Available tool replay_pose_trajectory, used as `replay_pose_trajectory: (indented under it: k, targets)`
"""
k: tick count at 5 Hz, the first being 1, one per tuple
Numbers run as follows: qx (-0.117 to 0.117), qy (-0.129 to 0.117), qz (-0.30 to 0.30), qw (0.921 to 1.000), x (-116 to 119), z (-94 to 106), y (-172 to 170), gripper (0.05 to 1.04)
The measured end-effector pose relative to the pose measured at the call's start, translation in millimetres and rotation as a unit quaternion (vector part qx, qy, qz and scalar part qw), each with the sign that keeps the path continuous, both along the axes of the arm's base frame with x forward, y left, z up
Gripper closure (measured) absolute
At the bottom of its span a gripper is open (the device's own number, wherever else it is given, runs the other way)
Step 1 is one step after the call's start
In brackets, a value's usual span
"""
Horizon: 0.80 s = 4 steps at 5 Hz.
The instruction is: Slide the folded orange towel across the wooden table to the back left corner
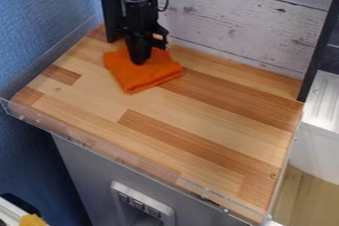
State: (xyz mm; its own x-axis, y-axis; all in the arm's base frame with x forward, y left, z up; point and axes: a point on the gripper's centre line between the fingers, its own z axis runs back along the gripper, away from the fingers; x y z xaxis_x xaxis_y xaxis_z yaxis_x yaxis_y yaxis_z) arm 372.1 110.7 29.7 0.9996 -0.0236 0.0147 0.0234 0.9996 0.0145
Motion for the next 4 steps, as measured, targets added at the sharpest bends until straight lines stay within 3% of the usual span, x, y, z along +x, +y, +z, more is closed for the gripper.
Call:
replay_pose_trajectory:
  k: [1,2,3,4]
  targets:
    - [-0.003,0.019,0.001,0.9998,-4.6,4.3,0.6,0.598]
    - [-0.002,0.019,0.006,0.9998,-11.3,24.3,-8.7,0.298]
    - [0.000,0.018,-0.002,0.9998,-20.8,43.0,-33.6,0.084]
    - [0.001,0.014,0.004,0.9999,-30.6,61.3,-53.5,0.081]
